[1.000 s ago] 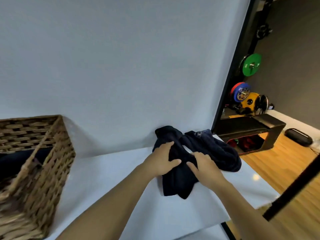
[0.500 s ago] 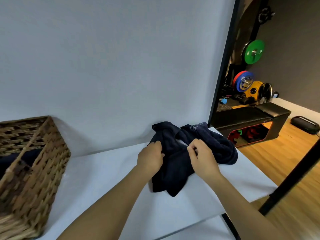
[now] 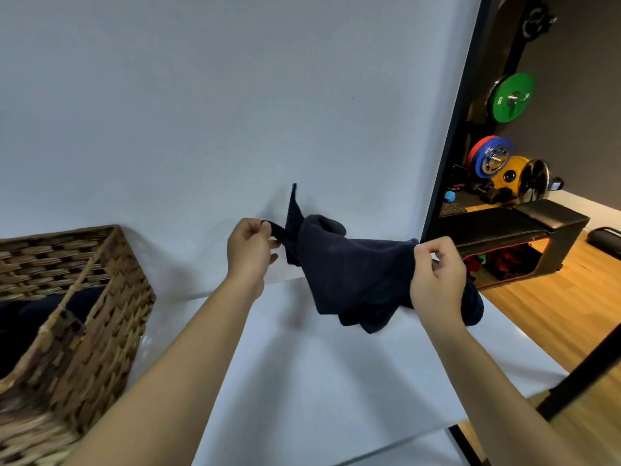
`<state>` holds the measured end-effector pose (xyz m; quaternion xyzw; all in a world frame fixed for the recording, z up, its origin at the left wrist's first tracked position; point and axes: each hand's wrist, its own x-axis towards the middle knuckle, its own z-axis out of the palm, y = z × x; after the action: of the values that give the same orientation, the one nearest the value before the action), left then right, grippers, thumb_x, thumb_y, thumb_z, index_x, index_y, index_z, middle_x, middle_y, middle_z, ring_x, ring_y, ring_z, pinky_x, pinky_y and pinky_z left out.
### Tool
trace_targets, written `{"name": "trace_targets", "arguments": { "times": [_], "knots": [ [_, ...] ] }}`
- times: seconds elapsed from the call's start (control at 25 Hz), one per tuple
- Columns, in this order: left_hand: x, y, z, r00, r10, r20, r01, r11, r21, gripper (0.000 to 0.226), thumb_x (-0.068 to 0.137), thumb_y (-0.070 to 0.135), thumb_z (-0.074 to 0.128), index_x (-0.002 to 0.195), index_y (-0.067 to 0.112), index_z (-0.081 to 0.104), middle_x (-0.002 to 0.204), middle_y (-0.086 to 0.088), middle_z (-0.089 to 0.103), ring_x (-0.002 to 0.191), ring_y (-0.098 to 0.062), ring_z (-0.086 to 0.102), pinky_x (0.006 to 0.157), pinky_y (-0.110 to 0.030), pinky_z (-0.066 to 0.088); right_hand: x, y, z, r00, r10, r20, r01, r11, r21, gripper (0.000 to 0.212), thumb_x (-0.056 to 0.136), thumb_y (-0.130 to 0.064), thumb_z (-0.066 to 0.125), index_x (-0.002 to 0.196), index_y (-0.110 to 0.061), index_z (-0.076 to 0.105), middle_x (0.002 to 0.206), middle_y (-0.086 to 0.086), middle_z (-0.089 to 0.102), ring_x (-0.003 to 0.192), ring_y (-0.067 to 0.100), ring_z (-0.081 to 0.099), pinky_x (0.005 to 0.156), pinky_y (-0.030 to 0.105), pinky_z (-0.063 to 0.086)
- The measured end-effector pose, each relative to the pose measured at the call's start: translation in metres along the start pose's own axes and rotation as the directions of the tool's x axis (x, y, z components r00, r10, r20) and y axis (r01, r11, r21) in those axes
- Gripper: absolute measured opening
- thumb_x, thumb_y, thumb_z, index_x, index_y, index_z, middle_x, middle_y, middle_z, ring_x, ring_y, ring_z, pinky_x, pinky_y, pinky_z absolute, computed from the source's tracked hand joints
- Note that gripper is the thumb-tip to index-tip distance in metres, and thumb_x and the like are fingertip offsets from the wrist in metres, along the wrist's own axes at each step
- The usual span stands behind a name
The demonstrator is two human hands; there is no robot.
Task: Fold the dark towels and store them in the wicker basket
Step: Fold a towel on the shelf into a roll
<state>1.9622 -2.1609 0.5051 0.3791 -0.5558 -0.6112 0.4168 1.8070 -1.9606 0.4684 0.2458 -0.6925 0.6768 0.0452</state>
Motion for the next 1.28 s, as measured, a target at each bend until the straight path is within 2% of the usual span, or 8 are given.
{"name": "trace_targets", "arguments": {
  "times": [0.12,0.24,0.36,0.52,0.72,1.04,1.16,1.28],
  "knots": [
    [0.003,-0.012,-0.011,0.996,-0.087,0.005,0.087,0.995,0.041,0.018,0.104,0.014,0.046,0.088,0.015,0.053,0.096,-0.008,0.068,0.084,-0.025,0.065,0.087,-0.047,0.058,0.008,0.019,-0.004,0.939,0.150,0.309,-0.050,0.950,-0.308,0.018,0.096,-0.018,0.058,0.079,-0.011,0.053,0.065,-0.005,0.053,0.063,0.009,0.050,0.058,0.027,0.040],
    [0.002,-0.032,-0.013,0.965,-0.224,0.140,0.179,0.945,0.275,0.016,0.104,0.015,0.046,0.090,0.013,0.054,0.094,-0.012,0.065,0.082,-0.027,0.062,0.087,-0.050,0.057,-0.002,0.038,-0.002,0.840,0.234,0.489,0.261,0.616,-0.743,0.015,0.097,-0.037,0.058,0.102,-0.024,0.057,0.099,-0.008,0.059,0.092,0.019,0.058,0.078,0.035,0.049],
    [-0.003,-0.040,-0.007,0.953,-0.200,0.226,0.122,0.940,0.319,0.013,0.103,0.017,0.049,0.092,0.013,0.056,0.093,-0.012,0.064,0.082,-0.027,0.059,0.089,-0.052,0.055,-0.020,0.020,0.023,0.837,0.065,0.543,0.306,0.768,-0.563,0.027,0.098,-0.048,0.055,0.106,-0.023,0.064,0.108,-0.011,0.062,0.103,0.014,0.056,0.092,0.036,0.048],
    [-0.015,-0.036,0.002,0.916,-0.129,0.379,0.098,0.990,0.099,0.018,0.106,0.013,0.047,0.088,0.012,0.053,0.085,-0.010,0.061,0.082,-0.025,0.058,0.088,-0.044,0.054,-0.032,0.003,0.073,0.780,0.213,0.589,0.070,0.905,-0.419,0.056,0.092,-0.064,0.054,0.067,-0.014,0.050,0.059,-0.005,0.048,0.055,0.012,0.047,0.056,0.028,0.036],
    [-0.014,-0.031,-0.014,0.895,-0.058,0.442,0.058,0.998,0.014,0.018,0.107,0.010,0.046,0.089,0.009,0.052,0.088,-0.011,0.063,0.082,-0.024,0.061,0.088,-0.044,0.057,-0.020,0.009,0.093,0.845,0.223,0.486,-0.089,0.955,-0.284,0.030,0.092,-0.021,0.060,0.071,-0.001,0.055,0.060,0.000,0.044,0.057,0.013,0.040,0.057,0.030,0.034],
    [0.040,0.026,-0.078,0.937,0.005,-0.350,-0.086,0.972,-0.218,0.019,0.106,0.016,0.042,0.091,0.025,0.049,0.095,-0.005,0.057,0.078,-0.020,0.054,0.067,-0.036,0.052,0.044,-0.014,0.048,0.865,0.489,0.118,-0.498,0.803,0.327,0.018,0.084,-0.011,0.052,0.067,-0.014,0.058,0.067,0.004,0.055,0.067,0.021,0.051,0.059,0.031,0.045],
    [0.048,0.017,-0.092,0.873,0.113,-0.474,-0.119,0.993,0.016,0.002,0.102,0.023,0.050,0.101,0.025,0.050,0.092,0.004,0.057,0.086,-0.019,0.057,0.076,-0.032,0.053,0.052,-0.004,0.028,0.907,0.394,0.149,-0.378,0.918,-0.125,0.026,0.090,-0.016,0.050,0.065,-0.010,0.050,0.062,0.006,0.048,0.059,0.022,0.043,0.056,0.033,0.040],
    [0.037,-0.022,-0.082,0.922,0.324,-0.213,-0.174,0.836,0.520,0.017,0.096,0.020,0.060,0.111,0.021,0.051,0.102,0.003,0.058,0.101,-0.022,0.059,0.077,-0.030,0.049,0.034,0.011,0.031,0.926,0.160,0.342,0.106,0.760,-0.641,0.028,0.092,-0.028,0.057,0.069,-0.014,0.050,0.068,0.000,0.058,0.070,0.026,0.055,0.069,0.039,0.048]
  ]
}}
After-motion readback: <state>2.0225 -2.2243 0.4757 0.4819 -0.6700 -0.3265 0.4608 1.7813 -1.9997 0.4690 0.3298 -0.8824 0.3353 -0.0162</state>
